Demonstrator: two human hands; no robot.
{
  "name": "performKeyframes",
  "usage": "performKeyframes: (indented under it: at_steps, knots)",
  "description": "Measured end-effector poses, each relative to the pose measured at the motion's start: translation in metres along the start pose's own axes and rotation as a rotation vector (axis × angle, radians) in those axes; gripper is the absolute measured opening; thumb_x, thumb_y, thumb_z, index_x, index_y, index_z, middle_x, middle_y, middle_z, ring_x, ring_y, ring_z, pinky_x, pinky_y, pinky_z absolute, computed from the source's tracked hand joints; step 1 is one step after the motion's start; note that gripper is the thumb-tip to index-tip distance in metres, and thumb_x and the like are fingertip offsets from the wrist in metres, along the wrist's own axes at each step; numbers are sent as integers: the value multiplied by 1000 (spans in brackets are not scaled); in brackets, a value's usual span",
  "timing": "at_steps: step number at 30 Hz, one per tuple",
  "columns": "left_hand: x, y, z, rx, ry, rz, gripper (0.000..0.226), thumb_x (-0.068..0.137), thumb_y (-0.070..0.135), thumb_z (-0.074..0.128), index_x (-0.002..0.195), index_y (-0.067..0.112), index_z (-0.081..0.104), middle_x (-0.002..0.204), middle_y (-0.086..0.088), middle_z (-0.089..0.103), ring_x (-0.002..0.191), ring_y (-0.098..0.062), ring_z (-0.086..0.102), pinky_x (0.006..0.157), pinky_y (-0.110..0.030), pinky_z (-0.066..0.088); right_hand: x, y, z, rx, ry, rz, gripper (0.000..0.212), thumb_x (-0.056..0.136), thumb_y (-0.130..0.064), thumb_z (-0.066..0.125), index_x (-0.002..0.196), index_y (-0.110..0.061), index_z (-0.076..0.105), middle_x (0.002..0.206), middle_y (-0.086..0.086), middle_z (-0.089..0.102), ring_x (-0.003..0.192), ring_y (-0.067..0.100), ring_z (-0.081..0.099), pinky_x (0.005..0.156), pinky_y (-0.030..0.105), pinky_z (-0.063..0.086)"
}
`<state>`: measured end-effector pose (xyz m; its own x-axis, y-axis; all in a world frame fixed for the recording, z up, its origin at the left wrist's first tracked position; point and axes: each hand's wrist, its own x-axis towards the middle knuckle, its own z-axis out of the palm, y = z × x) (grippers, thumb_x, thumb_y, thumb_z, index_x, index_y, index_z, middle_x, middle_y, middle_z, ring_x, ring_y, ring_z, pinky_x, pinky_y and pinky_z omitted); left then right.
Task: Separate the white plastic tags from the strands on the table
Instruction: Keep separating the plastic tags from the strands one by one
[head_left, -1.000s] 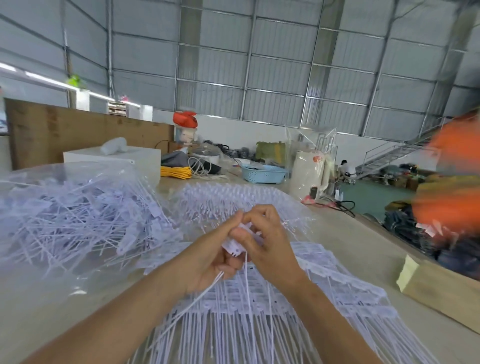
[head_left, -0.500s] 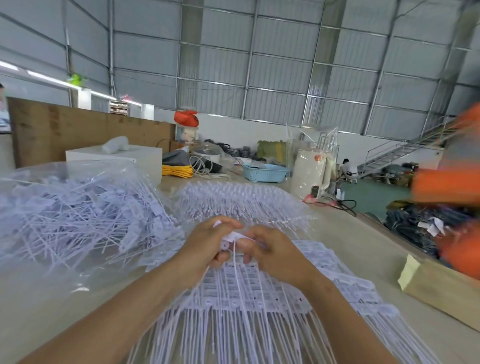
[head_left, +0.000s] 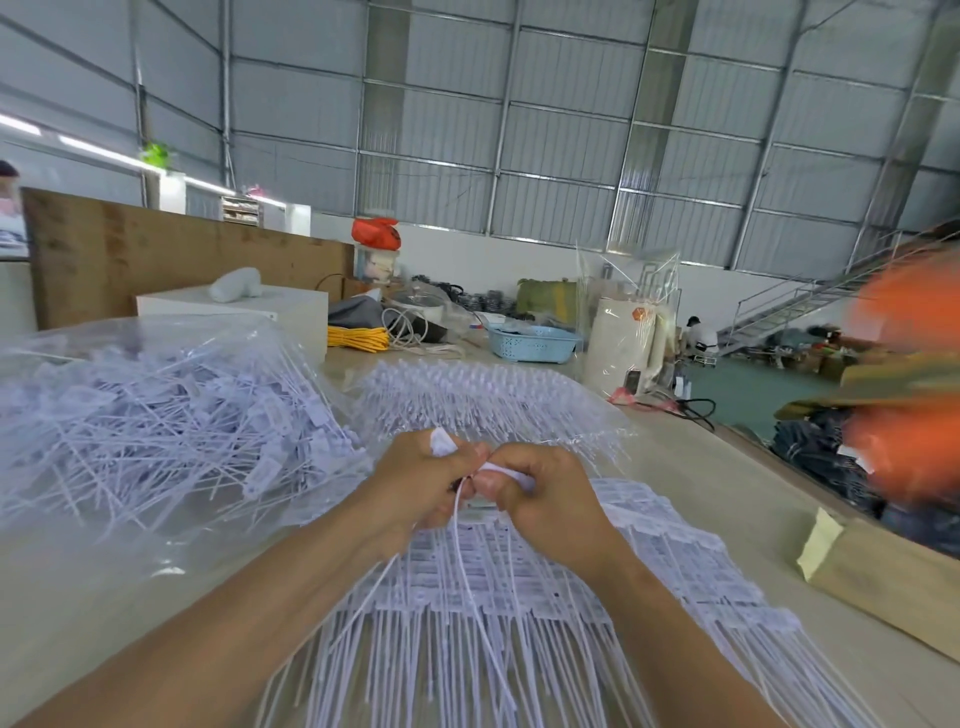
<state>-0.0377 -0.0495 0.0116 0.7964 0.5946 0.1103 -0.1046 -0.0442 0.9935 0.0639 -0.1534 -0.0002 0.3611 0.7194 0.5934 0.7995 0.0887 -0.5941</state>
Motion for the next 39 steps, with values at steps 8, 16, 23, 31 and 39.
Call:
performKeyframes:
  at_steps: [8,16,23,31,39]
  knots:
    - [1,7,-4,-86,3,-144,13,88,19,66,92,8,58,42,0,47,26,-4,34,32,-8,19,0,-2,7,-417,207,-274,6,75,-21,66,70,-22,69,56,-6,59,54,9,47,56,14,30]
    - [7,0,-3,77,132,-37,20,88,17,67,75,4,58,45,-6,50,31,-11,34,36,-14,24,-1,-3,9,-379,183,-258,10,78,-25,64,70,-24,69,60,-6,63,53,10,51,51,15,35]
    - [13,-3,-3,139,185,26,20,87,18,67,75,3,62,44,-1,51,30,-7,40,34,-14,27,-3,-13,7,-295,60,-98,15,88,-19,64,76,-15,73,68,0,65,60,13,51,60,30,44]
    - [15,9,-26,-38,273,63,19,89,21,65,72,14,60,45,5,59,39,-8,53,44,-20,44,3,-29,5,130,139,-74,32,87,-9,64,63,-30,59,68,-6,58,67,6,54,66,22,42]
    - [-1,-5,5,-253,-266,-93,65,85,63,39,106,8,66,90,-18,69,74,-24,57,48,-21,33,2,-14,7,60,220,-40,16,81,-20,72,75,-33,64,96,-10,44,87,-5,51,72,6,37]
